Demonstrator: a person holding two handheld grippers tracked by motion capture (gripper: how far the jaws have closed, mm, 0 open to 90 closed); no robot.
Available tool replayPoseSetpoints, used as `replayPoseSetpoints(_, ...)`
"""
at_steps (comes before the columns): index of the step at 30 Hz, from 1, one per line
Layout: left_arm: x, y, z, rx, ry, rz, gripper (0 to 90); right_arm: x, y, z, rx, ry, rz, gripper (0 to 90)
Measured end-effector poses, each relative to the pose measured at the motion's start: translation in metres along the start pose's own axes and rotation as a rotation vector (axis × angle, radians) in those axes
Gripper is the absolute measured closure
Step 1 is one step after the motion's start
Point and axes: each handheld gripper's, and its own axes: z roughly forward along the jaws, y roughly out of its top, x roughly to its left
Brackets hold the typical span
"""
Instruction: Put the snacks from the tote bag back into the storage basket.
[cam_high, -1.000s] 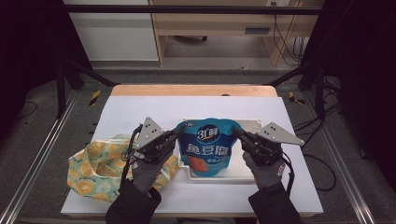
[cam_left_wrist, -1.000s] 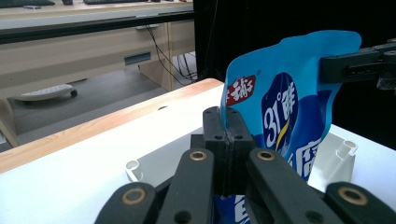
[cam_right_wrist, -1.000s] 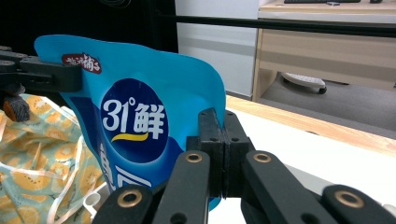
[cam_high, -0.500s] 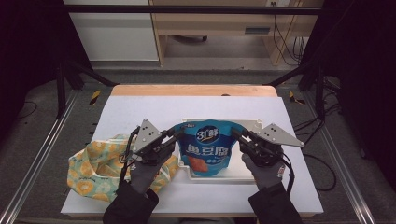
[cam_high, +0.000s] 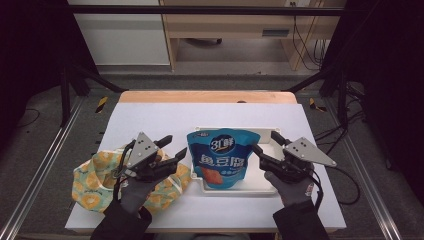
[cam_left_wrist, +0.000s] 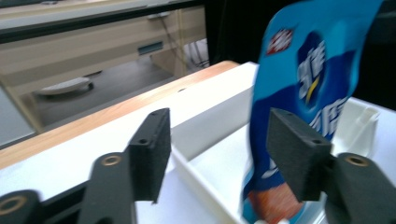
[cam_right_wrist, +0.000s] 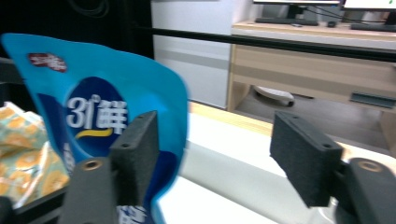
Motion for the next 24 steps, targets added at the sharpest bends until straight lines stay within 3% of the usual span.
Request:
replayPoseSetpoints(6, 0.016, -0.015, -0.018, 0.005, 0.095, -0.012, 27.7, -0.010, -0.005, -0.006, 0.004, -0.046, 0.012, 21.2)
replayPoseSetpoints(15, 0.040, -0.042, -0.043, 0.030, 0.139, -0.057, 23.9, -0.018, -0.017, -0.010, 0.054, -0.091, -0.008, 14.7)
replayPoseSetpoints(18, 0.045, -0.051, -0.047, 0.048, 0.153, -0.055, 23.6, -0.020, -0.022, -0.011, 0.075, -0.106, -0.003, 13.5)
replayPoseSetpoints(24, 0.054, -0.064, -0.058, 0.051, 0.171, -0.091, 23.3, -0.026, -0.035, -0.014, 0.111, -0.119, -0.007, 12.8)
